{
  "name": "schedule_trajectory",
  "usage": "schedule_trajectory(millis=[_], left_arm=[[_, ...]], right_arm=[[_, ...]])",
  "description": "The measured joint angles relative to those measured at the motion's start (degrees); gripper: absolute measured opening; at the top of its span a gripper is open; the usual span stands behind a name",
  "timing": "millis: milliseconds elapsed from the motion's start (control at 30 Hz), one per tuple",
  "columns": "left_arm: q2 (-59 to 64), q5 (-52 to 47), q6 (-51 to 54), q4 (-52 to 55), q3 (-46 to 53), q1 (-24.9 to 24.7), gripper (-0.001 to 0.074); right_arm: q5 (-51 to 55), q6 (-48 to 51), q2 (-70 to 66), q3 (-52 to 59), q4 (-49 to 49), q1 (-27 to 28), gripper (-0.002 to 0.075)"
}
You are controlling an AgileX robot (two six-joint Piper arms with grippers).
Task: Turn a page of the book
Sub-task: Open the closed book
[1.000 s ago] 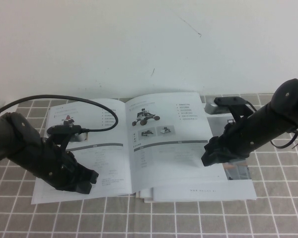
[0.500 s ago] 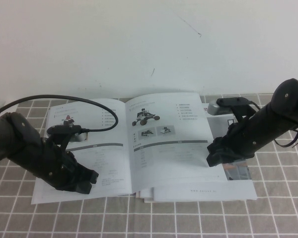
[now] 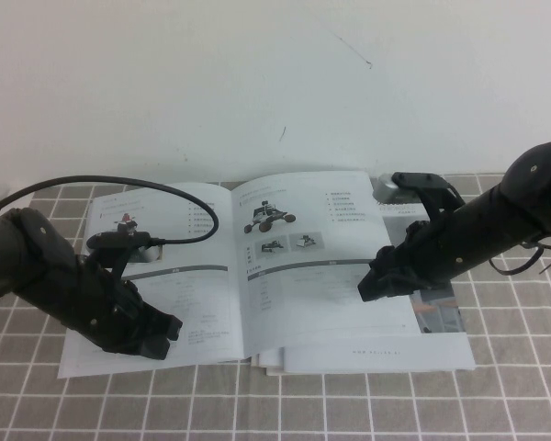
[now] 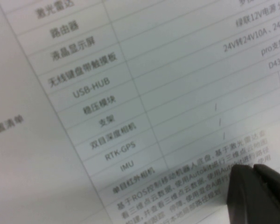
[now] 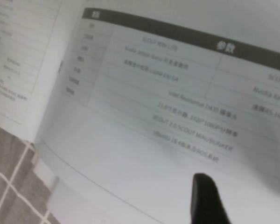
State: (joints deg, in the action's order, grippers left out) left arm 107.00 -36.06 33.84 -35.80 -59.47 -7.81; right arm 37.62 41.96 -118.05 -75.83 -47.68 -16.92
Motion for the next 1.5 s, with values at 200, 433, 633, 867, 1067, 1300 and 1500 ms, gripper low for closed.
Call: schedule_trajectory(millis=[200,433,633,867,1067,1300,1500], left_arm=[[0.0,0.0,0.0,0.0,0.0,0.0,-0.0004],[0.0,0.0,-0.1,0.0,0.0,0.0,-0.0004],[0.0,0.0,-0.1,0.0,0.0,0.0,-0.0004],[0.0,0.0,-0.1,0.0,0.0,0.0,-0.0004],[0.0,0.0,-0.1,0.0,0.0,0.0,-0.0004],[0.0,0.0,-0.1,0.0,0.0,0.0,-0.0004],[0.0,0.0,-0.1,0.0,0.0,0.0,-0.0004]], right_arm=[[0.2,-3.4,1.2,-0.2,9.7,0.0,0.0357],[-0.3,-7.5,2.5,-0.2,12.8,0.0,0.0357],[-0.8,-8.0,0.2,-0.2,12.9,0.0,0.0357],[-1.9,-8.0,-0.2,-0.2,12.9,0.0,0.0357],[-1.9,-8.1,-0.9,-0.5,12.8,0.0,0.0356],[-1.5,-7.6,-1.4,-0.8,10.9,0.0,0.0356],[-1.4,-1.3,-2.3,-0.8,2.4,0.3,0.0357]])
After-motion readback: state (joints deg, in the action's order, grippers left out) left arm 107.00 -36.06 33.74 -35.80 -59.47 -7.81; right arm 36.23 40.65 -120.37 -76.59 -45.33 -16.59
